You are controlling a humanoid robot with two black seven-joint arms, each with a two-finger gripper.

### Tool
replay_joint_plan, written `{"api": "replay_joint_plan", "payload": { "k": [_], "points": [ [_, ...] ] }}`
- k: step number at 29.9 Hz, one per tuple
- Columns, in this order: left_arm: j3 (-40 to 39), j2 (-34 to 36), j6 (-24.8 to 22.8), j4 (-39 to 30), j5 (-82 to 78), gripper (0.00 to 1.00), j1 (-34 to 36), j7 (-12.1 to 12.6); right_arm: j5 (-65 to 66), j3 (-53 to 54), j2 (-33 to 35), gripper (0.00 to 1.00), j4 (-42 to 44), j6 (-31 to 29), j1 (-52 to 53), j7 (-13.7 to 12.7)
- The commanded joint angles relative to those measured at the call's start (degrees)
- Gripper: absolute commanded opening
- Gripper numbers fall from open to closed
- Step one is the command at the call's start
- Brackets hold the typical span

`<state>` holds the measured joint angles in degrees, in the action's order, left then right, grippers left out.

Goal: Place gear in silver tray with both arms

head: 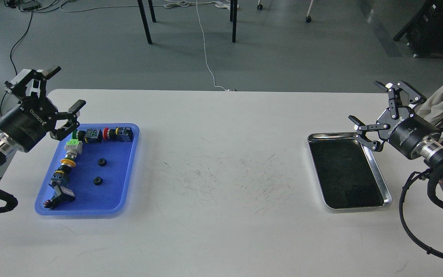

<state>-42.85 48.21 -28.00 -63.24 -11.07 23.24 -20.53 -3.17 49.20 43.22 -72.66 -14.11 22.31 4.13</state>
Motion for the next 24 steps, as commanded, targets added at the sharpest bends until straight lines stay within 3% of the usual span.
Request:
{"api": "replay_joint_plan", "payload": {
  "k": [1,8,16,24],
  "points": [
    [-0.39,-0.65,0.0,1.89,0.08,0.98,-0.04,-0.04,-0.09,0.28,-0.33,0.99,1.91,-0.13,-0.16,0.09],
    [-0.48,1.8,0.0,1.54,1.57,0.98,-1.71,0.06,-0.26,0.46,-0.24,0.99,1.56,-1.53,-1.48,0.0],
    [-0.92,4.09,0.0,1.36,16.33,0.98,-1.88,0.05,-1.05,4.32,-0.85,0.99,1.64,-1.54,-1.48,0.18],
    [-6.72,4.35,0.0,3.12,18.81,0.98,-1.97,0.66,-0.97,8.99,-0.59,0.99,1.3,-2.76,-2.62,0.79]
  ]
}}
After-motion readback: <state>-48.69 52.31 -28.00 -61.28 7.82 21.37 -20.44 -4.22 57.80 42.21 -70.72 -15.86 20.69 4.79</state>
